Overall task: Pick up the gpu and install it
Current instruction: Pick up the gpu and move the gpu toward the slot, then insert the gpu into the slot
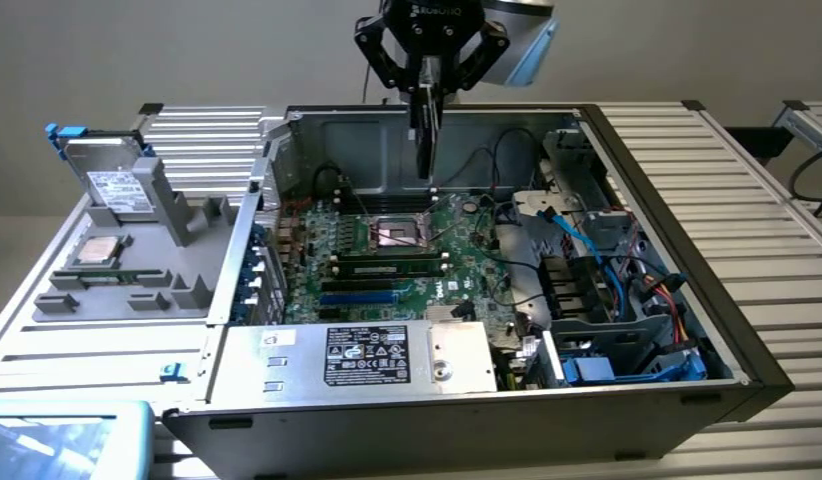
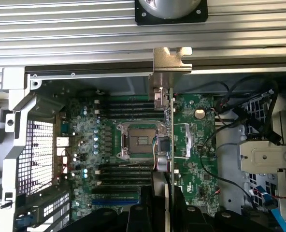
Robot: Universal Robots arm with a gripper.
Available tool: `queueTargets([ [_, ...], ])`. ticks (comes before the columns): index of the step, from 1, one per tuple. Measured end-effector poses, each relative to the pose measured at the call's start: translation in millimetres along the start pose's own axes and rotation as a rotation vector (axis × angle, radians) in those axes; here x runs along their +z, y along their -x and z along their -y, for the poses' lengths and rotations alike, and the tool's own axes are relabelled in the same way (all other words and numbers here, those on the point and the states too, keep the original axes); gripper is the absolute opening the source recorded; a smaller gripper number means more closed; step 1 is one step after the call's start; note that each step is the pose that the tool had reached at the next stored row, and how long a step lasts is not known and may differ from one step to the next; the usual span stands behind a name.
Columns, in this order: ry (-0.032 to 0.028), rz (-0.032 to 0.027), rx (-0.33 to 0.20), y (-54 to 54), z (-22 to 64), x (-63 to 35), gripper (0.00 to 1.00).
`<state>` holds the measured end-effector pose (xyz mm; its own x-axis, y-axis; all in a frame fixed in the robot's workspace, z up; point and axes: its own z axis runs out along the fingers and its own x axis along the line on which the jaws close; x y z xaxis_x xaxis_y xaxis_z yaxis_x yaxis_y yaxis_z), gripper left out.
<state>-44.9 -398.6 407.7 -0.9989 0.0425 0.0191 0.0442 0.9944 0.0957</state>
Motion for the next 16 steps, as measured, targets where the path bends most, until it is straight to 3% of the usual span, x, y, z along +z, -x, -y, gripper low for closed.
queueTargets([
  [5, 0.0000, -0.0003, 0.000, 1.8, -0.1, 0.0, 0.28],
  [9, 0.0011, -0.0037, 0.000, 10.2, -0.3, 1.0, 0.28],
  [14, 0.0010, -0.0040, 0.000, 10.4, -0.4, 1.0, 0.28],
  [16, 0.0006, -0.0065, -0.028, 10.5, -0.4, 1.1, 0.28],
])
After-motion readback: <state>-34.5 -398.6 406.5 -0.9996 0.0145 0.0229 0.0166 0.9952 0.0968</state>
